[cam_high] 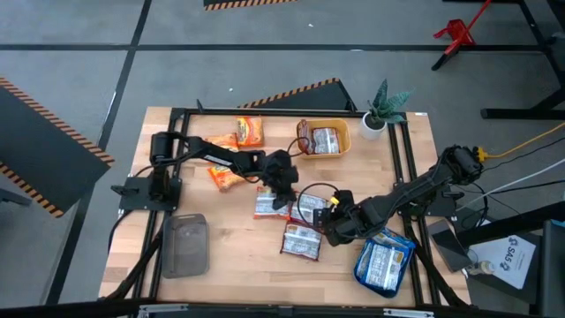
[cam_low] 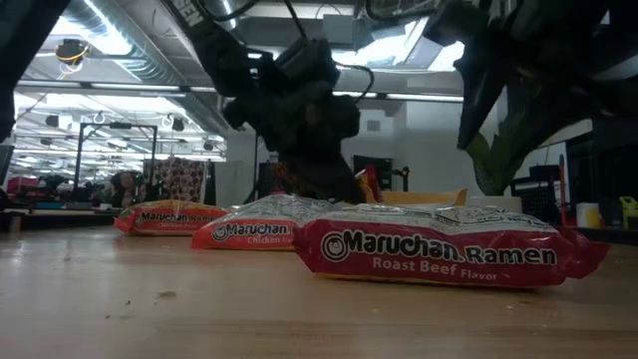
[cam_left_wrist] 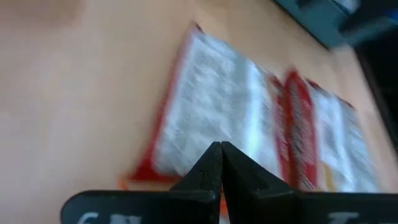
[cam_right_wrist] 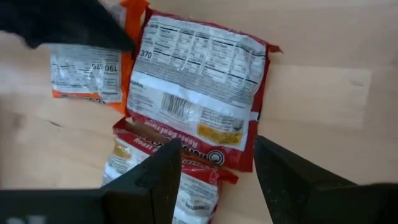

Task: Sort Maruchan noodles
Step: Put the red noodle pack into the yellow bin

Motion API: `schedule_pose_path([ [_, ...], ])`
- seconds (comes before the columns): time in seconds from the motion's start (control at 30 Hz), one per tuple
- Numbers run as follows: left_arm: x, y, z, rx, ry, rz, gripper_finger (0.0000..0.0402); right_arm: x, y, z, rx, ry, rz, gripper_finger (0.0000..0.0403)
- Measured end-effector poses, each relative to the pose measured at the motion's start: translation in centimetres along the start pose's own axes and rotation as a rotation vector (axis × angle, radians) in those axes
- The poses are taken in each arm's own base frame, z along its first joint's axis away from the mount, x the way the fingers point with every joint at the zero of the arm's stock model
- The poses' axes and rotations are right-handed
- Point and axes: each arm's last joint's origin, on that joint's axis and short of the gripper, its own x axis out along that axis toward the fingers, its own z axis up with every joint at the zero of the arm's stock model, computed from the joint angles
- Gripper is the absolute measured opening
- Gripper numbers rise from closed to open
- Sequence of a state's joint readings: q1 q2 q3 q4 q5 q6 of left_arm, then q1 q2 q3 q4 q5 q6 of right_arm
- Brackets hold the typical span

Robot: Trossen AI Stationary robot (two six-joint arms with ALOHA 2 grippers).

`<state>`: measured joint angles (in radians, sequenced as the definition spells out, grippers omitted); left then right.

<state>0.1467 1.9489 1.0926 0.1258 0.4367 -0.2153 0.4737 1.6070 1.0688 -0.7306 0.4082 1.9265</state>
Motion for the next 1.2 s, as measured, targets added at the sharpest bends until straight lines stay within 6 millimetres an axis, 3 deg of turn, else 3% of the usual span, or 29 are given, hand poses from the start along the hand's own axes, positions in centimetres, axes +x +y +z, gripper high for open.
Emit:
schedule_pose_path([
  [0.2,-0.1,0.5,0.3,0.013,-0.044,0.178,0.0,0.3,-0.4,-0.1,-0.011,-0.005,-0.011,0.0184],
  [0.53,0.1,-0.6,0.2,0.02,-0.011,0.061,0.0,0.3,-0.6,0.1,-0.02,-0.048,-0.012,0.0184],
  [0.73,1.7,-0.7,-1.0,0.028,0.023,0.082,0.0,0.3,-0.6,0.1,-0.017,-0.059,-0.007,0.0184],
  [1.0,1.3,0.4,-1.2,-0.004,0.055,0.136,0.0,0.3,-0.2,0.0,0.028,-0.062,0.036,0.0184],
  [1.2,0.9,1.3,-1.5,-0.024,0.09,0.173,0.0,1.8,0.0,-0.7,0.06,-0.091,0.028,0.0185],
])
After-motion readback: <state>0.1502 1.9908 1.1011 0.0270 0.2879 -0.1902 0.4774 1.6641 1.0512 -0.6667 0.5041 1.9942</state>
